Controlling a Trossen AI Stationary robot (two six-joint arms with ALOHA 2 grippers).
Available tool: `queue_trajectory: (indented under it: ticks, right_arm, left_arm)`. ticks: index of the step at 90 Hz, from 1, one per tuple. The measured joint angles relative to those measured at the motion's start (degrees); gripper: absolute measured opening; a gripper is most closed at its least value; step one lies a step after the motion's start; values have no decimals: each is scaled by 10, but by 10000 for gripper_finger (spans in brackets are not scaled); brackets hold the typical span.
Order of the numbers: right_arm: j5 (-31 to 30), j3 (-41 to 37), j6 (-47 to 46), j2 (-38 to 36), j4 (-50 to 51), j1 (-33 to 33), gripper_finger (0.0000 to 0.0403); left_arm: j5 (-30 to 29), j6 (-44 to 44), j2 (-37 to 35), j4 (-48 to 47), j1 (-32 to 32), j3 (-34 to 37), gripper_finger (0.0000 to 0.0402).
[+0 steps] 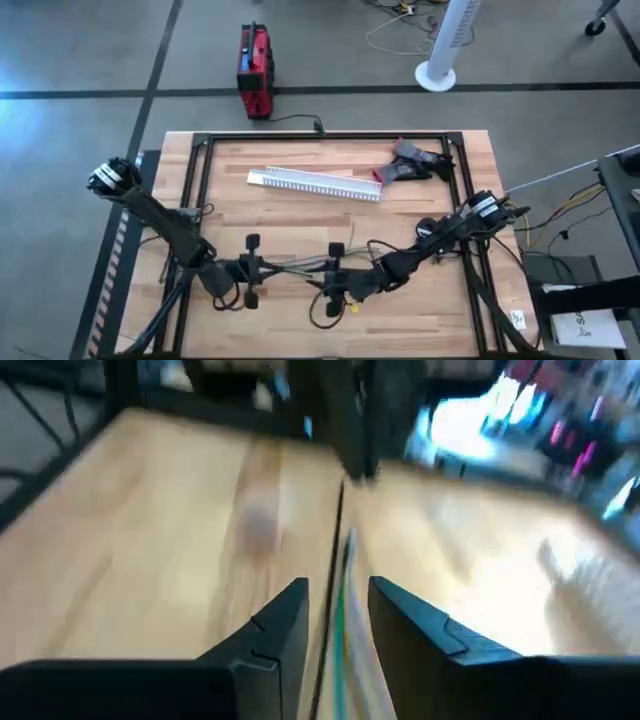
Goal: Ziptie cables
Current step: Insert the black ziptie on the cable wires
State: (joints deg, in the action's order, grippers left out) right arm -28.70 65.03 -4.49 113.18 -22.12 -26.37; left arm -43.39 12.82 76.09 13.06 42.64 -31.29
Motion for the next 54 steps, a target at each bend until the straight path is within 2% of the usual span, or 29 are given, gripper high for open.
queue_trajectory:
  ticks: [15, 36, 54]
  right_arm:
    - [77, -1, -108, 46, 21, 0, 95]
    - [77, -1, -173, 87, 26, 8, 91]
    - [79, 2, -195, 103, 12, 25, 102]
  left_arm:
    - [5, 52, 48, 9, -8, 0, 10]
    - [7, 93, 89, 10, -9, 0, 32]
    - [7, 104, 88, 5, -9, 0, 44]
